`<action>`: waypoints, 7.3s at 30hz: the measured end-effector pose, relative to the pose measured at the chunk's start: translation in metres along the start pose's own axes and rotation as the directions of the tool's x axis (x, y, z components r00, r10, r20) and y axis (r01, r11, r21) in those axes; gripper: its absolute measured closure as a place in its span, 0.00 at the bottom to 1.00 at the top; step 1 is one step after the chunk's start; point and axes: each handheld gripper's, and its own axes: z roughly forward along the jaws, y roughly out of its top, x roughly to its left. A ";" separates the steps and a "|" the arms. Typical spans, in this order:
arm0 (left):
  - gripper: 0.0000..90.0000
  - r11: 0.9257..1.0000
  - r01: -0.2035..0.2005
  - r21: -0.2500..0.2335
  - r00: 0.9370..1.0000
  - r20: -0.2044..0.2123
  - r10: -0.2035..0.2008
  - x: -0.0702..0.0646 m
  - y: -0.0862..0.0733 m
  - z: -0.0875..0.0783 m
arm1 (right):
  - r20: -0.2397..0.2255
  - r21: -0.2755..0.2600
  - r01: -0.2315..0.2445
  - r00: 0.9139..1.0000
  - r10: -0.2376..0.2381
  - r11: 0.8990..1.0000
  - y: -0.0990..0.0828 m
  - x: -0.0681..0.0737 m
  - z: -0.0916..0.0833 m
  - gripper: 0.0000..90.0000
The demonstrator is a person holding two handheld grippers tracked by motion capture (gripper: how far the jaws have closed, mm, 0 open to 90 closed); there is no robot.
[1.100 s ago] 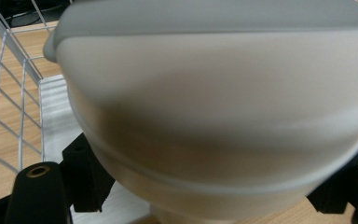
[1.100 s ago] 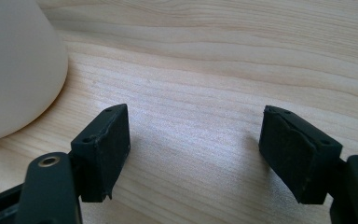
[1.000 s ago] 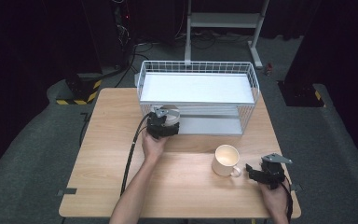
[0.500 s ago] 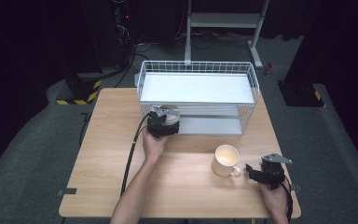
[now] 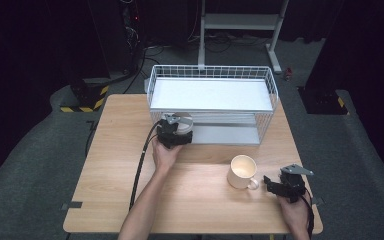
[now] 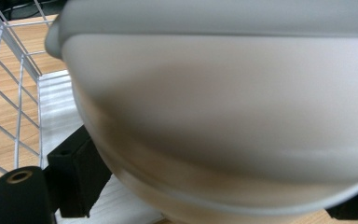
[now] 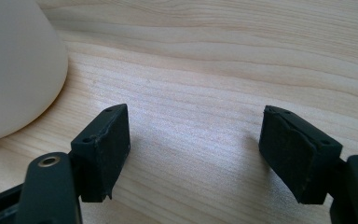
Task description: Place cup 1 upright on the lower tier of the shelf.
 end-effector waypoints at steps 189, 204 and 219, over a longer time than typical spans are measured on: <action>0.31 0.999 0.036 -0.008 0.995 0.099 -0.035 -0.003 -0.038 -0.076 | 0.001 0.000 -0.001 1.000 0.001 1.000 0.000 0.000 0.000 0.28; 0.31 0.999 0.042 -0.004 0.994 0.103 -0.041 -0.002 -0.049 -0.088 | 0.001 0.000 -0.001 1.000 0.001 1.000 0.000 0.000 0.000 0.28; 0.31 0.999 0.049 -0.003 0.994 0.097 -0.048 0.001 -0.059 -0.097 | 0.001 0.000 -0.001 1.000 0.001 1.000 0.000 0.000 0.000 0.28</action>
